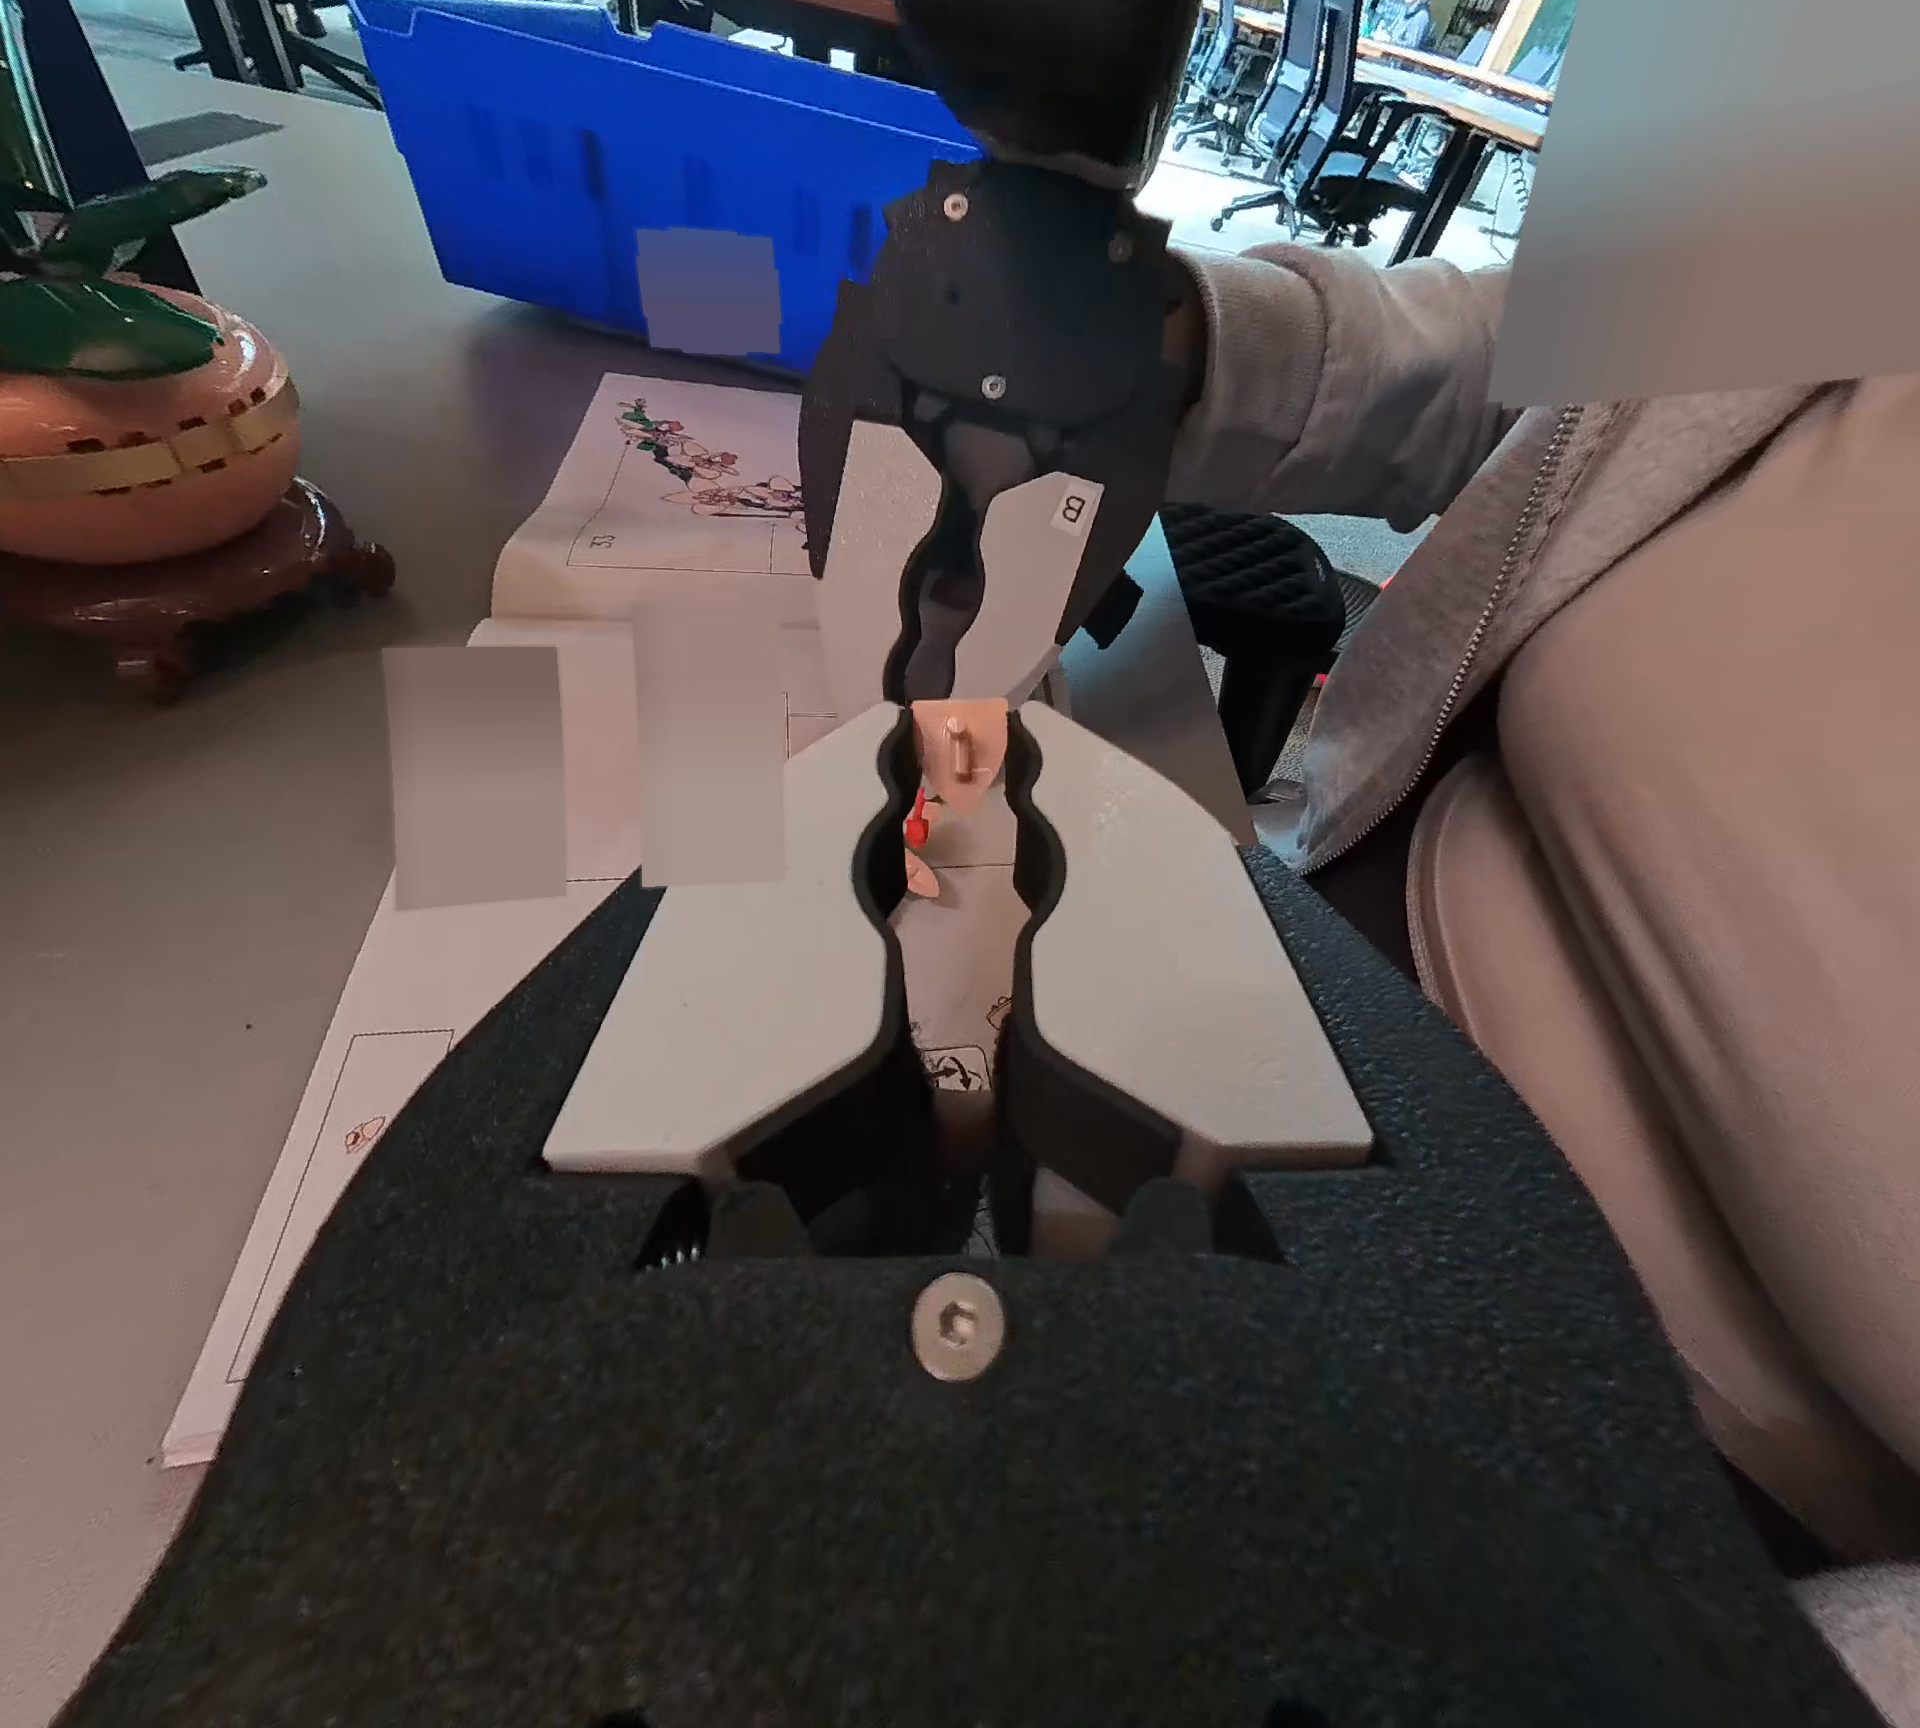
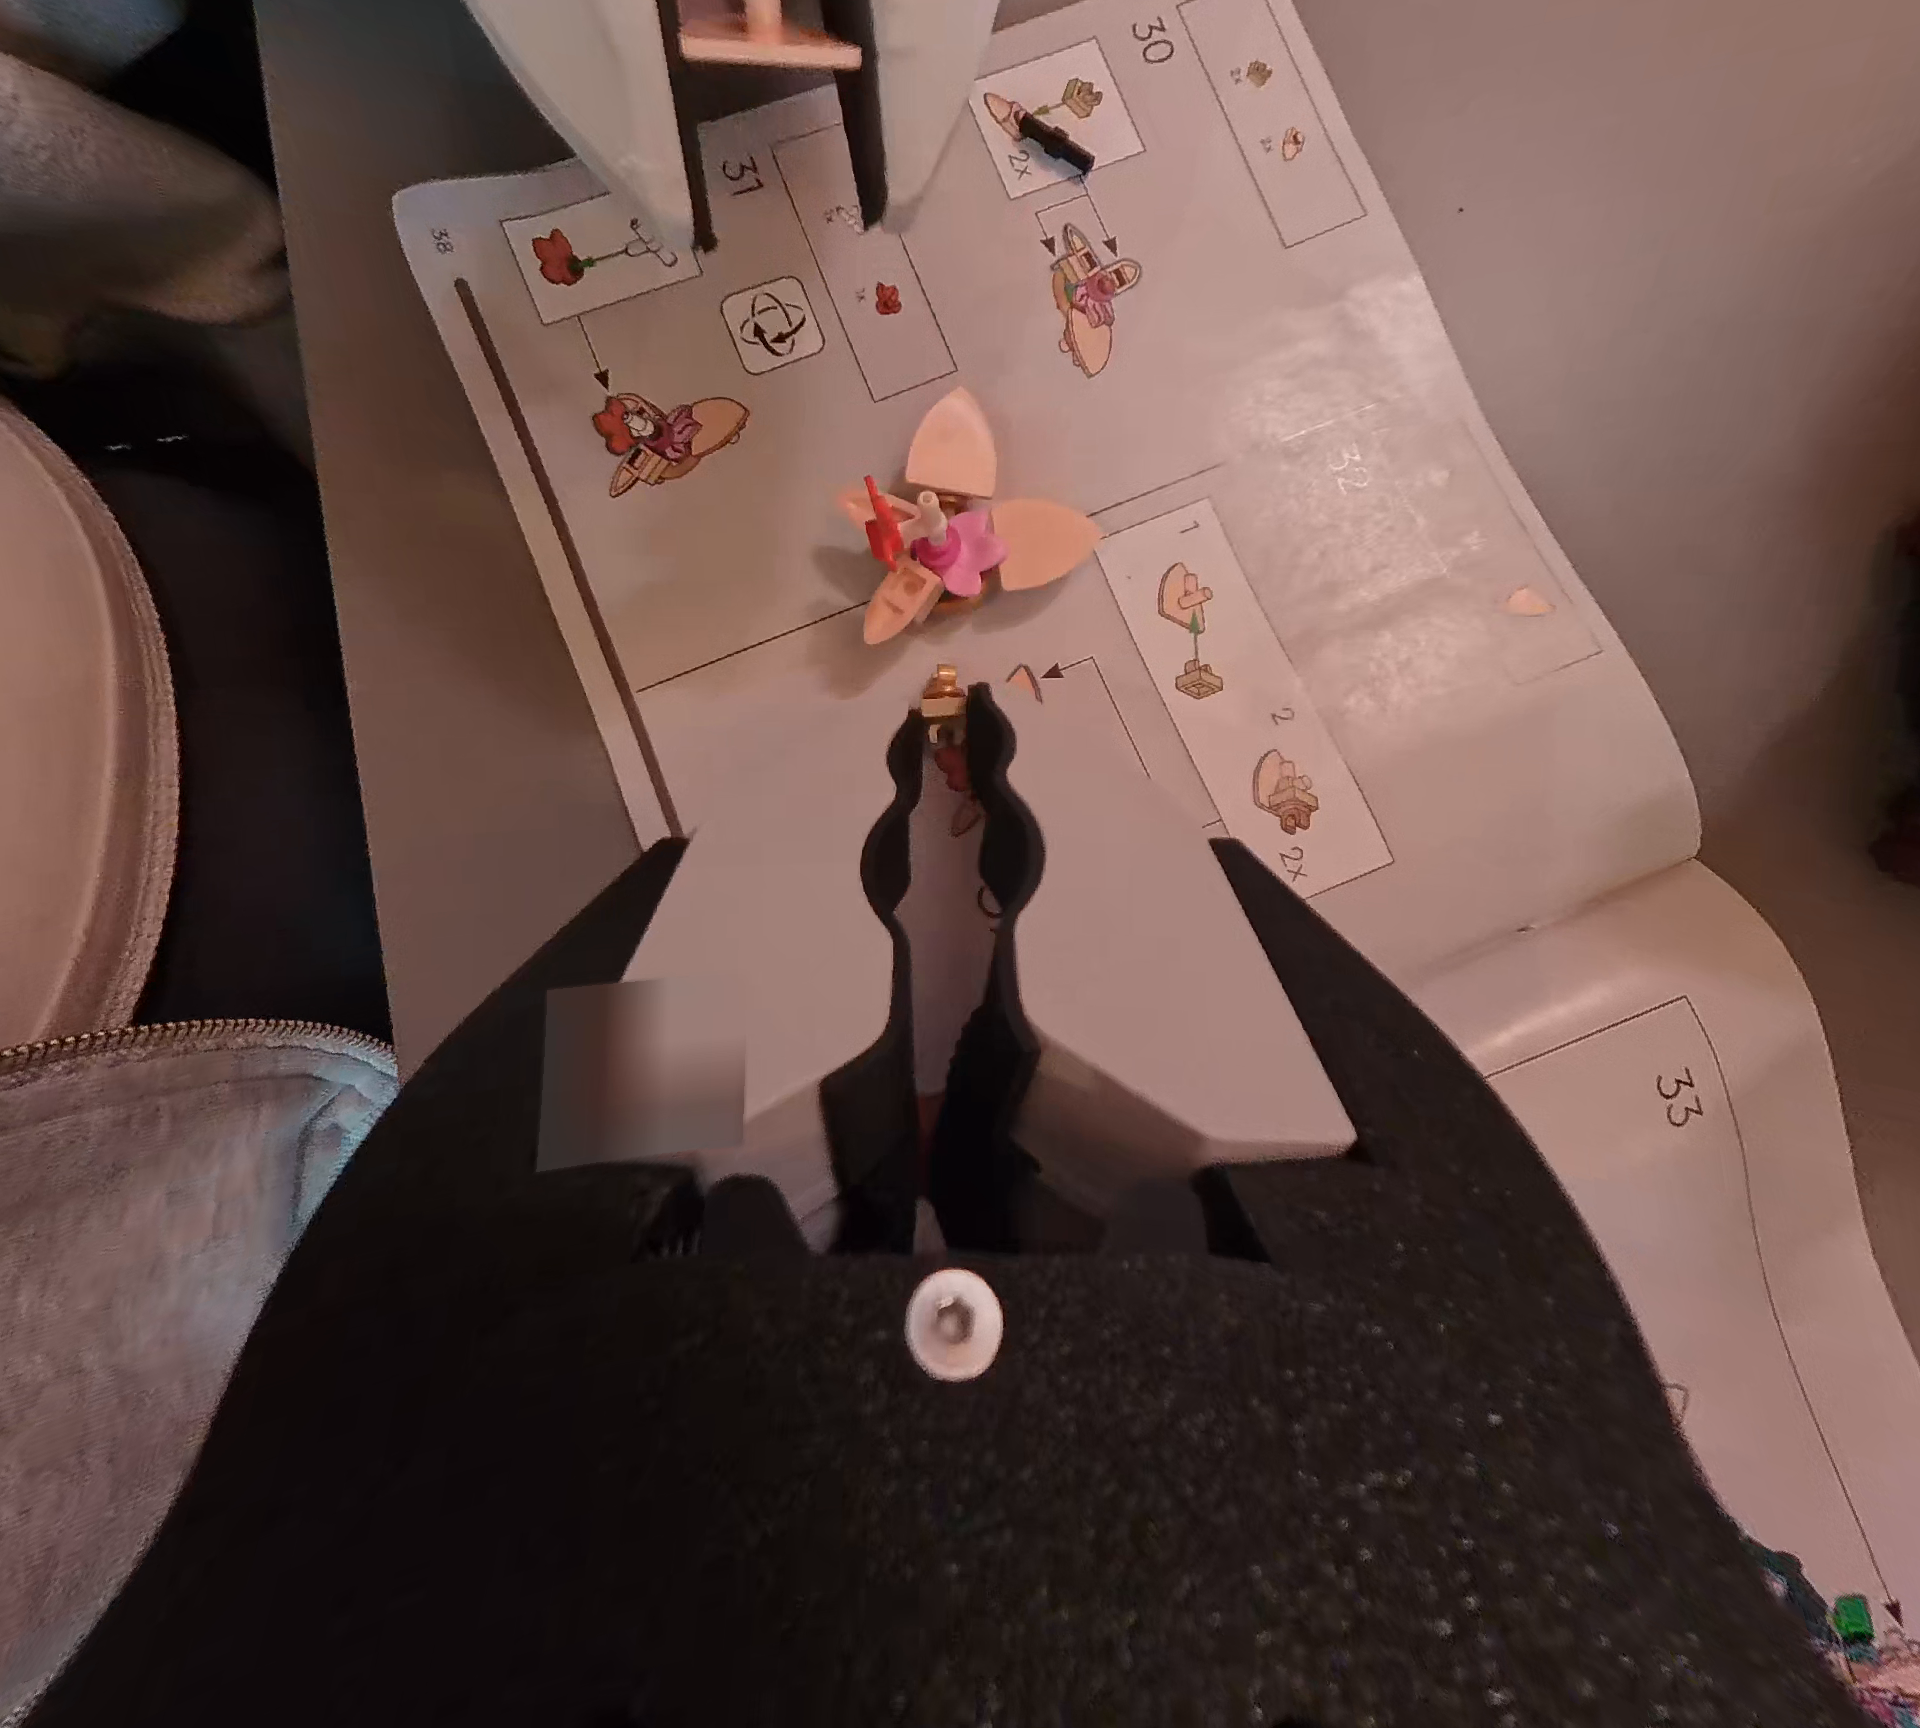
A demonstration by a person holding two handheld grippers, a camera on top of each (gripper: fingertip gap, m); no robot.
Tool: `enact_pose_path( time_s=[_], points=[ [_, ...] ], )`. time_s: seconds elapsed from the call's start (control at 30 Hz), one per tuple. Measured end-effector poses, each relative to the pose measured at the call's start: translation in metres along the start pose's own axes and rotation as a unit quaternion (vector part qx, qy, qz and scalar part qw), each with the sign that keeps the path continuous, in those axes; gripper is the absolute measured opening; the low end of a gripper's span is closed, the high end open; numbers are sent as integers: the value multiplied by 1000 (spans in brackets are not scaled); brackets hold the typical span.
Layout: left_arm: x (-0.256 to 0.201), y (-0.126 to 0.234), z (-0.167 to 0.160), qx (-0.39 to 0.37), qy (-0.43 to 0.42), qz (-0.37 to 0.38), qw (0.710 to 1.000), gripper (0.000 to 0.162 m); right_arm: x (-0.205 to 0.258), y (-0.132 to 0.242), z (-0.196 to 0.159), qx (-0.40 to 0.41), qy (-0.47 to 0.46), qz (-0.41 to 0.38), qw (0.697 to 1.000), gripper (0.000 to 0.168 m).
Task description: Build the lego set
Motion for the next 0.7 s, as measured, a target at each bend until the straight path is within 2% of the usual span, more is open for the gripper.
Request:
enact_pose_path(
  time_s=[0.1, 0.17, 0.27, 0.3, 0.37, 0.43, 0.53, 0.7],
  points=[
    [-1, -1, 0, 6, -2, -2, 1000, 16, 2, 2, -1, 8, 0, 1, 1000, 9],
    [-1, -2, -1, 14, -3, -5, 1000, 16, 4, 8, 0, 35, 18, -4, 999, 22],
    [-1, -4, -1, 21, -3, -15, 1000, 16, 2, 21, 10, 80, 151, 21, 985, 23],
    [-2, -4, -1, 21, -3, -18, 1000, 16, 3, 26, 18, 95, 218, 35, 971, 27],
    [-1, -2, -1, 10, 0, -22, 1000, 16, 2, 28, 31, 123, 365, 42, 922, 25],
    [0, 2, 0, -12, 8, -23, 1000, 15, -3, 19, 39, 152, 453, 73, 876, 23],
    [3, 9, 1, -50, 25, -27, 998, 15, -17, 2, 44, 196, 461, 141, 854, 20],
    [4, 13, 1, -75, 35, -23, 996, 15, -27, -6, 52, 165, 416, 201, 871, 17]
  ],
)
Point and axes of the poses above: each gripper's, where its closed fingertips meet, y back along the fingers, z out of its top, x = y × z across the jaws, the point moved 9 cm from there along y, back along the fingers
